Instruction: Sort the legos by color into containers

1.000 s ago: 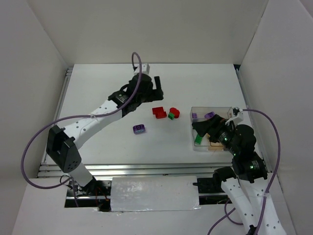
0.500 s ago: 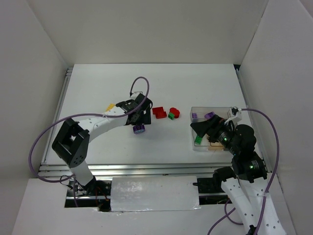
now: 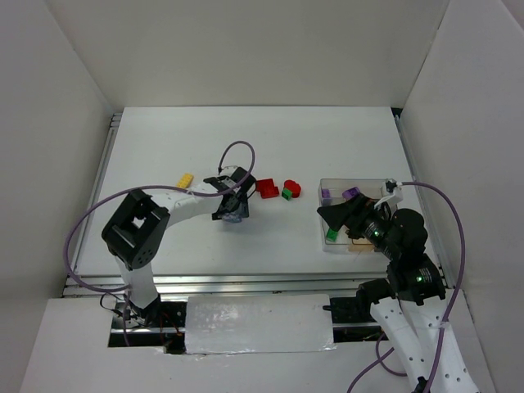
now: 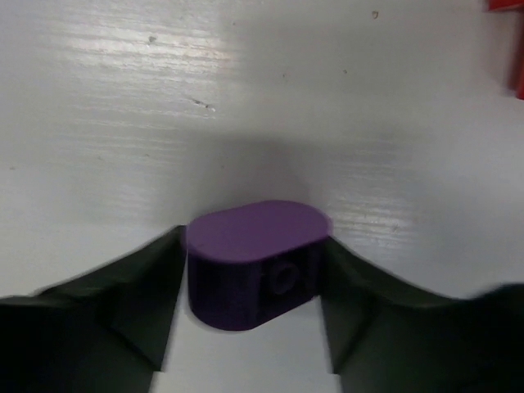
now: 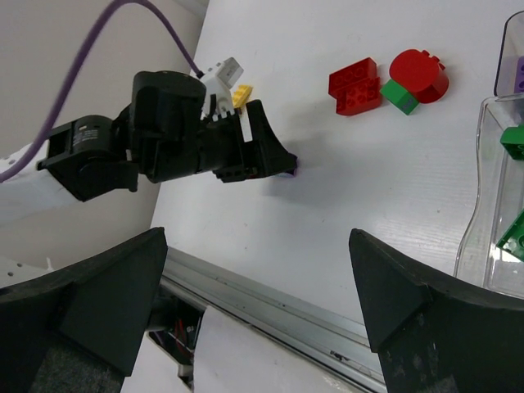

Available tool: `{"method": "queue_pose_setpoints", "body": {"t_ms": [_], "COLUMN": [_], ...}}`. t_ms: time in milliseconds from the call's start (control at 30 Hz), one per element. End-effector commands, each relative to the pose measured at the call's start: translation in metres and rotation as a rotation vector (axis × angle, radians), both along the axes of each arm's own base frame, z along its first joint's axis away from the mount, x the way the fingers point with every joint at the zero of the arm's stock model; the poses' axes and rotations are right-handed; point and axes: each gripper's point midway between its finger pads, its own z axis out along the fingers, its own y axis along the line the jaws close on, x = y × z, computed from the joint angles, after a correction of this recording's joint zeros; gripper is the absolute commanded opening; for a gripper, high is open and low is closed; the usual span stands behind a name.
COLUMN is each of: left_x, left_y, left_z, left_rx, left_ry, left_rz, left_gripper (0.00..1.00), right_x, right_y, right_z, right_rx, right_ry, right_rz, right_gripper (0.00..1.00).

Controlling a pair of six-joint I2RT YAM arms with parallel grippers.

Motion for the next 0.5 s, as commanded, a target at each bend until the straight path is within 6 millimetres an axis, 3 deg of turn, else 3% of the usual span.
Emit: {"method": "queue_pose_setpoints", "body": {"t_ms": [0, 100, 133, 200, 233, 333, 467], "left_x": [0.004, 0.004, 0.005, 0.006, 0.01, 0.013, 0.026], "left_y": [-0.011, -0.013, -0.014, -0.017, -0.021, -0.049, -0.12], "left_z": [-0.01, -0.008, -0.001, 0.011, 0.027, 0.066, 0.128], "left_rx": [-0.027, -0.041, -0.046, -0.064, -0.091, -0.198, -0.41], "left_ry": [0.012, 0.009, -0.003, -0.033, -0.076, -0.169, -0.338], "left_rz": [0.007, 0.006, 0.007, -0.001, -0.006, -0.113, -0.314], "left_gripper": [0.62, 0.37, 0.2, 0.09, 0.0, 0.0, 0.02], "right_x": [0.001, 0.001, 0.001, 0.002, 0.002, 0.004, 0.005], "right_y": [0.002, 0.001, 0.0, 0.0, 0.0, -0.004, -0.015], "right_z": [0.011, 0.01, 0.011, 0.012, 0.012, 0.014, 0.02], "right_rx": [0.012, 0.001, -0.002, -0.005, -0.005, -0.019, -0.046], "right_ry": [-0.048, -0.049, -0.052, -0.055, -0.057, -0.063, -0.081], "right_rz": [0.015, 0.01, 0.007, 0.003, 0.005, -0.014, -0.075], "right_gripper": [1.0, 1.0, 1.0, 1.0, 1.0, 1.0, 1.0]}}
